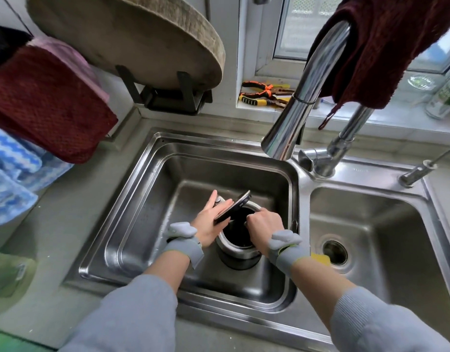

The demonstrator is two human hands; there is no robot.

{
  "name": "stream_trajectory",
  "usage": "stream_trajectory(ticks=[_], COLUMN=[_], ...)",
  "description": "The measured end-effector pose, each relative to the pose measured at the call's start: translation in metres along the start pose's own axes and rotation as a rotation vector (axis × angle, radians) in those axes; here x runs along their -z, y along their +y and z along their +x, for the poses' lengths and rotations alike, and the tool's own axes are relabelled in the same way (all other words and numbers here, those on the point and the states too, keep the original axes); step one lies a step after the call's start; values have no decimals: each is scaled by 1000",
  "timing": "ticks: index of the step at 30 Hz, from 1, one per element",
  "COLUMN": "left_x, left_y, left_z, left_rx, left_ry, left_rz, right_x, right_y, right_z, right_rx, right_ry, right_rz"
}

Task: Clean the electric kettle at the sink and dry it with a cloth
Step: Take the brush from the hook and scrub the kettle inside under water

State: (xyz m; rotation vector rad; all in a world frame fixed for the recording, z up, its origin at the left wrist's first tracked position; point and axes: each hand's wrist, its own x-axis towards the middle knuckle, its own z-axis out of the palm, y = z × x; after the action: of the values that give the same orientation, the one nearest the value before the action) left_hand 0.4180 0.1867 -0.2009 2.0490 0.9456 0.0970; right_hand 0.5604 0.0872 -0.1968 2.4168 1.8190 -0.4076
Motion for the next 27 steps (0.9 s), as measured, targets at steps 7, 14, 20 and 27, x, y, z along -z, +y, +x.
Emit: stream_trajectory(ticks=[7,14,20,27], left_x=[0,-1,1,0], left_y=[-9,-12,-2,0], left_z=[12,15,14,15], left_rx=[-15,-17,-28,-30], left_ry=[-38,-17,-59,-48], left_rz=[4,38,42,48], right_x=[5,8,13,12], right_y=[-13,-4,-11,3], right_z=[4,13,9,8], right_rx=[70,141,52,66], right_ry=[-107,-11,-48,3], right_rz=[66,-62,-35,-103])
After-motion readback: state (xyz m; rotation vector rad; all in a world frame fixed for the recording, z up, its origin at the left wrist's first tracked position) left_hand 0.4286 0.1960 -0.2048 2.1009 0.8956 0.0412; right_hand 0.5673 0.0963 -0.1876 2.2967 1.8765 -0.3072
